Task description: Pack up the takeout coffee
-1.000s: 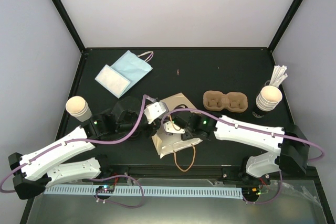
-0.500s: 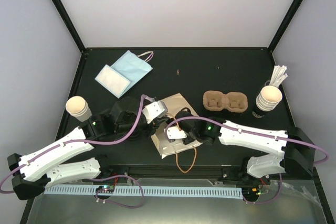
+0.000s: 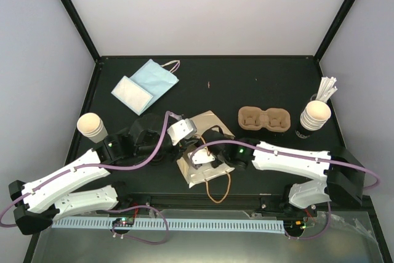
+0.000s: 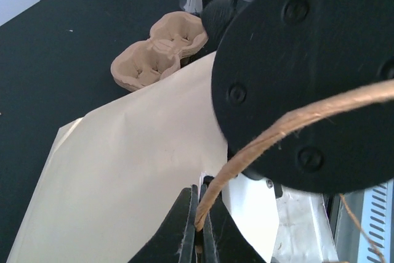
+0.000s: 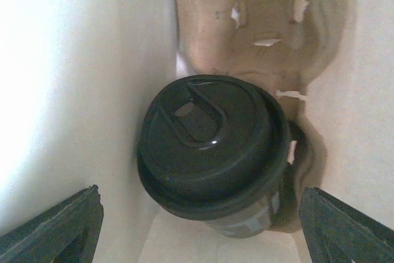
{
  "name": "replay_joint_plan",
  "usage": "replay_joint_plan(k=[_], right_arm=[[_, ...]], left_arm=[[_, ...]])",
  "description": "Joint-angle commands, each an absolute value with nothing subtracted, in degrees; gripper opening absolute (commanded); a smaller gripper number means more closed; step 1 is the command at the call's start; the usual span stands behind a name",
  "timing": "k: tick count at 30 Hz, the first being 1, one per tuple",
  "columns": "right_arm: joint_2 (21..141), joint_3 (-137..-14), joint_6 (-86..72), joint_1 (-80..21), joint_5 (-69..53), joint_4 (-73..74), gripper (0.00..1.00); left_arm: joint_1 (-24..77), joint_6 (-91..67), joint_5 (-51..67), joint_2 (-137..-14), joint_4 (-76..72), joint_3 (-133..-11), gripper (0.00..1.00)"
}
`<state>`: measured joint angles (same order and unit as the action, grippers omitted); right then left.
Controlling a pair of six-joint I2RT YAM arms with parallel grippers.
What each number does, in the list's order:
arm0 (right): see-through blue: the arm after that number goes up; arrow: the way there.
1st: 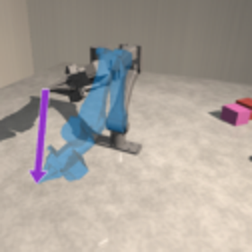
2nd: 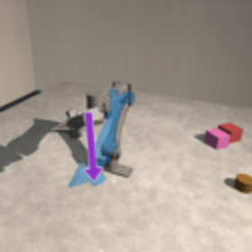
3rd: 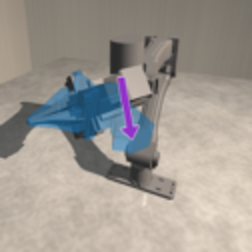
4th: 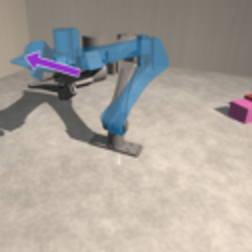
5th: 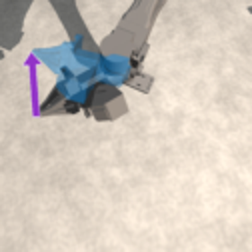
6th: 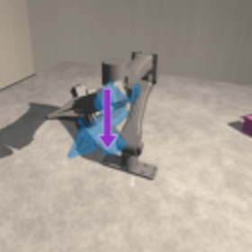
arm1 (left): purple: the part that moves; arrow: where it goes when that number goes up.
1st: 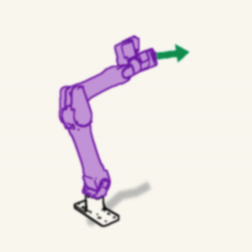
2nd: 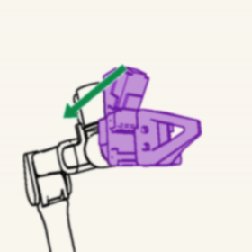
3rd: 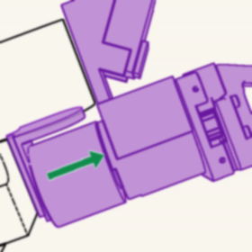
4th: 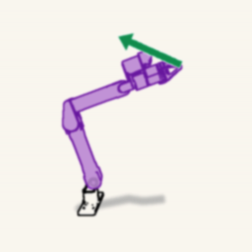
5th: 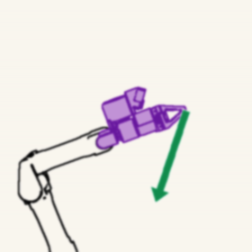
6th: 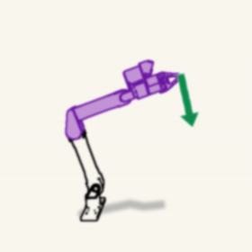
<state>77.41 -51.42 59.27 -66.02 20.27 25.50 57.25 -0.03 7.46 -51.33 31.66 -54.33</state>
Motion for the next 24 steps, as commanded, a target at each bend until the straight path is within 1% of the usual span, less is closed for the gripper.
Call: replay_joint_plan(k=[1,5,12,16,24], right_arm=[[80.25,-53.04,61.95,-66.99,23.53,25.41,0.89],[81.47,-53.13,61.69,-67.14,24.76,25.51,0.89],[84.24,-51.20,64.47,-67.15,31.08,18.86,0.89],[87.11,-51.42,64.45,-67.15,31.23,17.36,0.89],[94.58,-52.20,63.43,-66.55,35.46,11.80,0.89]], left_arm=[[57.92,0.36,10.64,-50.42,28.66,-57.91,0.02],[57.93,0.30,11.02,-50.71,28.50,-58.35,0.02],[57.94,-0.19,12.55,-50.61,27.71,-58.30,0.02],[57.92,-0.82,13.45,-50.66,26.96,-58.10,0.02],[57.92,-0.97,13.32,-49.43,27.20,-57.51,0.02]])
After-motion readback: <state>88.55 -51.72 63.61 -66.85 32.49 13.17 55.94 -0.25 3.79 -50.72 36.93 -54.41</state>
